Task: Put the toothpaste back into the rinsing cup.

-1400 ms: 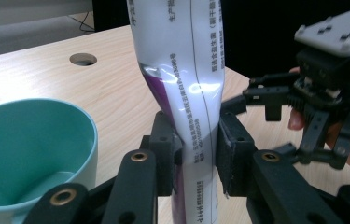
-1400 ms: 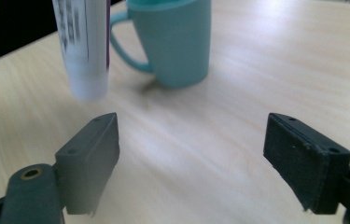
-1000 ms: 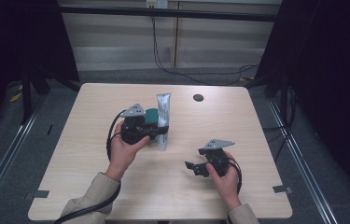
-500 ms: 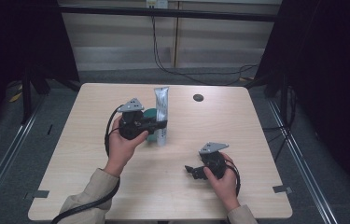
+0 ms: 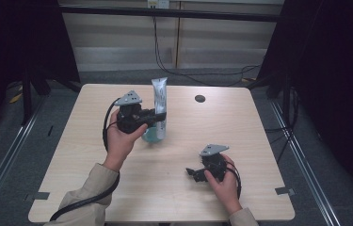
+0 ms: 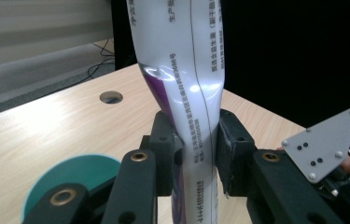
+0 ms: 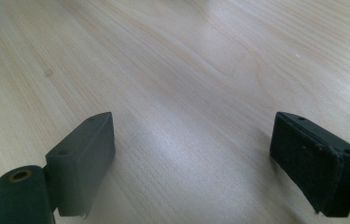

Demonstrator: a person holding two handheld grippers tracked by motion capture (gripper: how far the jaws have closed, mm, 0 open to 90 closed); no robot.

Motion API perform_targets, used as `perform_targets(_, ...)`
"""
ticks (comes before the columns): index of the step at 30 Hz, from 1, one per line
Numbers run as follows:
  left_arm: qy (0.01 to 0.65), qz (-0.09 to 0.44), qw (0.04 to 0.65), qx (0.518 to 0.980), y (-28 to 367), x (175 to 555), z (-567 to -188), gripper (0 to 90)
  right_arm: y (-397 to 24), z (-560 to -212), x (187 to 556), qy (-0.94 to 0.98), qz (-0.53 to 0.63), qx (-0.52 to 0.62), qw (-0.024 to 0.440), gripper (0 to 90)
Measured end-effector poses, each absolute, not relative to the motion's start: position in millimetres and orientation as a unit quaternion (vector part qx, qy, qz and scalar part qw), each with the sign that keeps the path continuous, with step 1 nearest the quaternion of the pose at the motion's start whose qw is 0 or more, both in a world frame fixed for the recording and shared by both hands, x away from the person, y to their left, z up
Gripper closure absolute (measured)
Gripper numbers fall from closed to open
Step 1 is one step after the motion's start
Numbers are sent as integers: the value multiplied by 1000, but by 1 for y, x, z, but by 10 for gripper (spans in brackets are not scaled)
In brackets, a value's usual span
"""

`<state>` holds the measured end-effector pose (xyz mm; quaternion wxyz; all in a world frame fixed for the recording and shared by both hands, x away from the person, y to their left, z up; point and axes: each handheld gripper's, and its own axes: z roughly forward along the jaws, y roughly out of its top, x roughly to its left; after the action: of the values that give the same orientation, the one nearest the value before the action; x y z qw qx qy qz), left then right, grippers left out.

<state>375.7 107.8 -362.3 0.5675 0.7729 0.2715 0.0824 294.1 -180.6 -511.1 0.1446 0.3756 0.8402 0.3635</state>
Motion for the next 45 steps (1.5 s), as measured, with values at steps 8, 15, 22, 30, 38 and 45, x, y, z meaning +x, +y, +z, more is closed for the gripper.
perform_targets(8, 279, 103, 574, 763, 111, 382, -356, 711, -181, -511, 294, 840, 364, 376, 145, 135)
perform_targets(15, 284, 113, 574, 760, 112, 388, -359, 710, -181, -511, 294, 840, 364, 375, 145, 135)
perform_targets(22, 291, 121, 570, 759, 114, 394, -363, 711, -181, -511, 294, 840, 364, 376, 145, 136)
perform_targets(30, 293, 131, 571, 756, 114, 400, -366, 711, -181, -511, 294, 840, 364, 375, 145, 135)
perform_targets(38, 296, 147, 567, 754, 115, 407, -370, 710, -181, -511, 294, 840, 364, 375, 145, 136)
perform_targets(45, 302, 160, 564, 752, 115, 411, -374, 710, -181, -511, 294, 840, 364, 375, 145, 136)
